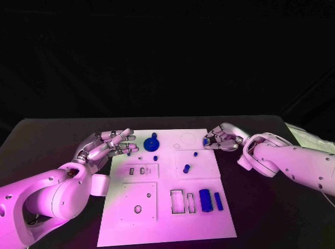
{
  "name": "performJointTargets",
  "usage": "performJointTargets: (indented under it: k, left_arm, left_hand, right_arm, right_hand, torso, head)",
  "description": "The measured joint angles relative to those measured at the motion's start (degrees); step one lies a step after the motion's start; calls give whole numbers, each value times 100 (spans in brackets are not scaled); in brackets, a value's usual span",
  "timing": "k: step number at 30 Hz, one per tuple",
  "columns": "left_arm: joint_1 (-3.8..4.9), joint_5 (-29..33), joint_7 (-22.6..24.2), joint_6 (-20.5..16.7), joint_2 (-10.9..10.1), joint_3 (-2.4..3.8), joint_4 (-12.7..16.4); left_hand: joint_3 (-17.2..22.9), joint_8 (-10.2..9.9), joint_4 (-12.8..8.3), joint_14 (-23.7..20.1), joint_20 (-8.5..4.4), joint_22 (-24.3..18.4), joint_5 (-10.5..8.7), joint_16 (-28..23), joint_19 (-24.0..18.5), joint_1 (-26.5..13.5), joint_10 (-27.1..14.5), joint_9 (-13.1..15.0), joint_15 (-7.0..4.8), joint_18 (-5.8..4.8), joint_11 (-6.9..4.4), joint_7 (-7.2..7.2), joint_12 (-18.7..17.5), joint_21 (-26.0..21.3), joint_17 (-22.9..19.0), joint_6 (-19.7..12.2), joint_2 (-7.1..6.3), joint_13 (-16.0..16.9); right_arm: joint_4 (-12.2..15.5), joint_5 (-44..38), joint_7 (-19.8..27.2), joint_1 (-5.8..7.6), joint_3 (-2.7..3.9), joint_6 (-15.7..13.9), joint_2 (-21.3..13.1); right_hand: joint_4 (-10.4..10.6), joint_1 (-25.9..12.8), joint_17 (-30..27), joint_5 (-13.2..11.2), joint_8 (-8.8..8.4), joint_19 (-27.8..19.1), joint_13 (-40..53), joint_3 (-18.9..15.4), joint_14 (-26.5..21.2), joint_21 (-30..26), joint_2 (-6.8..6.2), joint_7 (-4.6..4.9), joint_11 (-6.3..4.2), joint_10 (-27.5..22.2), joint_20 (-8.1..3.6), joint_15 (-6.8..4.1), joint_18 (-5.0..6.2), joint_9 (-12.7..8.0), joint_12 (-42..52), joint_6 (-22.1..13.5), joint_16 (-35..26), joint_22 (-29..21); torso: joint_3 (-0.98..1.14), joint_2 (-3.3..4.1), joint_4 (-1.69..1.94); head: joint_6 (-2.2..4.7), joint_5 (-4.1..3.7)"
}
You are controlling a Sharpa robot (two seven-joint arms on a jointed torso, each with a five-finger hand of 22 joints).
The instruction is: Assemble the parts on the task board
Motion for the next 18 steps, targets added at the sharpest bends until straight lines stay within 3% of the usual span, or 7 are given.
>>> performJointTargets:
  k: [11, 18]
  left_arm:
    - [0, 0, 0, -1, -7, 0, -1]
    - [-4, 0, 0, -1, 4, -1, -41]
  left_hand:
    - [0, 0, 0, 0, 0, 0, 0, 0, 0, 0, 0, 0, 0, 0, 0, 0, 0, 0, -1, 0, 0, 0]
    - [0, 0, 0, 0, 0, -3, 0, 0, 0, 17, 0, 0, 0, 0, 0, 0, 0, 0, 3, 0, 17, 0]
  right_arm:
    - [202, 273, -1, 28, 4, -211, -1]
    - [687, 339, -250, 192, 10, -362, -38]
  right_hand:
    - [-32, -68, -1, 13, 86, 16, 84, 63, 8, 21, 69, 6, -34, 34, -63, -51, -1, 33, 62, 39, -1, 30]
    - [-40, -127, -1, 58, 86, 19, 82, 86, -13, 21, 129, 7, -35, 34, -101, -71, -1, 33, 34, 40, -1, 27]
  torso:
    - [-4, -3, 5]
    - [-9, -16, -1]
  head:
    - [-15, -7]
    - [-7, 25]
